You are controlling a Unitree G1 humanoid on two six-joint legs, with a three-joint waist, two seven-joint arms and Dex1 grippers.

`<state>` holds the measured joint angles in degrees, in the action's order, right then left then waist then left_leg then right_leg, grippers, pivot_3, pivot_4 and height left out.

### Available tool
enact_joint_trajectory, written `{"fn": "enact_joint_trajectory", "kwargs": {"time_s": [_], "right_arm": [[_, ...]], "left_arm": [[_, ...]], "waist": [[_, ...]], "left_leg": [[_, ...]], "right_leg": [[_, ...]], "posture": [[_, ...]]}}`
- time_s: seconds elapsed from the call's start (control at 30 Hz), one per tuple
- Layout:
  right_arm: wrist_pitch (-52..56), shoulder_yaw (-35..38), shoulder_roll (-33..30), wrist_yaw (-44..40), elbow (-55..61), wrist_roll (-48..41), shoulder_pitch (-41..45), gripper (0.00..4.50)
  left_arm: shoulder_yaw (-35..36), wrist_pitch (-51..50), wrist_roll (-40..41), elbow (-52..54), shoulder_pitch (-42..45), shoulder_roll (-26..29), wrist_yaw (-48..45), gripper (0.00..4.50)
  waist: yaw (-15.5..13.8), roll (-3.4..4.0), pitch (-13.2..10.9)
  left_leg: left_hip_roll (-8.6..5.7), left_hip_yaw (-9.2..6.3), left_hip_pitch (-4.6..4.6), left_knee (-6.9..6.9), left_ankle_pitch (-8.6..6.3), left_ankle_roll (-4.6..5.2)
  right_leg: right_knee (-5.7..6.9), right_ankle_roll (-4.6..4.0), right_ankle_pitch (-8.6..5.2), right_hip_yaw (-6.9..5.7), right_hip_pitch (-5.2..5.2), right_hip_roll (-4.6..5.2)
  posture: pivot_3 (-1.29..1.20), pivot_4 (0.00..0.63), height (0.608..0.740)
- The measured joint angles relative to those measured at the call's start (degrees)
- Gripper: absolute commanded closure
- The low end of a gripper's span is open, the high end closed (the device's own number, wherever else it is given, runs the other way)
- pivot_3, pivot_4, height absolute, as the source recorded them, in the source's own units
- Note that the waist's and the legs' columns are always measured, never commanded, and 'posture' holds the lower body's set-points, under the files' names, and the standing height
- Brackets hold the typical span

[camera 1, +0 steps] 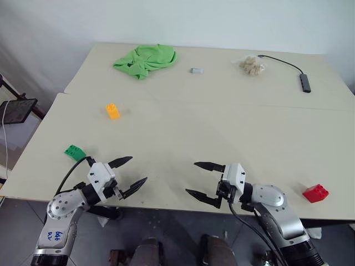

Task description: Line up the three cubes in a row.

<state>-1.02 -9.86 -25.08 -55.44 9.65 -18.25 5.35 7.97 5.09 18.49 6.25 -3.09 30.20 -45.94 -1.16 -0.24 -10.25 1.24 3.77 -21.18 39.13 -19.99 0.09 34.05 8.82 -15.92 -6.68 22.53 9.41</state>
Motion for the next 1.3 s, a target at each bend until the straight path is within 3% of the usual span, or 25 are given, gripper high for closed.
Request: {"fn": "enact_joint_trajectory", "kwargs": {"time_s": [0.27,0.43,0.53,0.67,0.8,0.9,1.1,1.3], "right_arm": [[-0.2,0.8,0.6,1.7,0.0,0.0,0.0,0.0],[4.5,8.6,-2.1,6.2,8.6,-4.9,-3.5,0.0],[10.0,17.0,-5.9,9.7,17.4,-10.0,-8.0,0.0],[16.6,40.1,-10.8,13.5,22.9,-16.4,-21.7,0.0],[16.2,61.7,-11.1,11.8,17.8,-17.7,-33.9,0.0],[13.6,70.2,-10.7,7.6,10.5,-16.7,-41.4,0.0],[8.5,75.4,-6.4,4.9,3.6,-15.7,-47.4,0.0],[6.3,73.1,-3.3,5.0,5.6,-15.3,-48.8,0.0]], "left_arm": [[0.0,-2.8,0.2,0.5,0.0,0.0,0.6,0.01],[-0.2,-6.9,4.7,2.4,4.3,-0.1,-1.0,0.01],[-1.9,-7.2,4.9,2.5,7.4,-0.1,-2.7,0.01],[-6.8,-7.7,4.5,1.6,11.7,-1.8,-4.8,0.01],[-9.8,-8.5,4.4,1.2,13.8,-3.5,-6.2,0.01],[-10.7,-9.5,4.6,0.7,14.1,-4.0,-7.1,0.01],[-12.2,-9.8,4.6,-3.0,16.8,-4.3,-10.7,0.01],[-12.6,-8.5,4.3,-6.4,19.2,-4.9,-12.6,0.01]], "waist": [[0.0,0.0,0.0],[-0.4,0.0,0.0],[-0.4,0.0,0.0],[-1.4,-0.01,0.0],[-1.7,0.01,0.0],[-1.5,0.09,0.1],[-0.2,0.31,0.2],[0.0,0.48,0.3]], "left_leg": [[0.0,0.0,0.0,0.0,0.0,0.0],[-0.01,-0.05,-0.04,0.02,0.0,0.0],[-0.01,-0.03,-0.02,0.01,-0.02,-0.02],[-0.04,0.03,-0.06,0.01,-0.07,0.06],[-0.04,0.14,-0.02,0.0,-0.09,0.1],[-0.03,0.18,0.02,-0.01,-0.11,0.14],[-0.01,0.21,0.1,-0.01,-0.12,0.14],[-0.01,0.2,0.12,-0.01,-0.12,0.15]], "right_leg": [[0.0,0.0,0.0,0.0,0.0,0.0],[-0.01,0.01,0.01,-0.01,-0.02,0.01],[-0.01,0.01,0.01,-0.03,-0.03,0.0],[-0.13,0.04,0.02,-0.03,-0.06,0.01],[-0.19,0.04,0.02,0.02,-0.07,0.0],[-0.22,0.03,0.01,0.08,-0.08,0.0],[-0.17,0.0,-0.01,0.16,-0.08,0.0],[-0.18,0.0,0.0,0.26,-0.07,0.0]], "posture": [[0.0,0.15,0.74],[0.0,0.15,0.74],[0.0,0.15,0.74],[0.0,0.15,0.74],[0.0,0.15,0.74],[0.0,0.15,0.74],[0.0,0.15,0.74],[0.0,0.15,0.74]]}}
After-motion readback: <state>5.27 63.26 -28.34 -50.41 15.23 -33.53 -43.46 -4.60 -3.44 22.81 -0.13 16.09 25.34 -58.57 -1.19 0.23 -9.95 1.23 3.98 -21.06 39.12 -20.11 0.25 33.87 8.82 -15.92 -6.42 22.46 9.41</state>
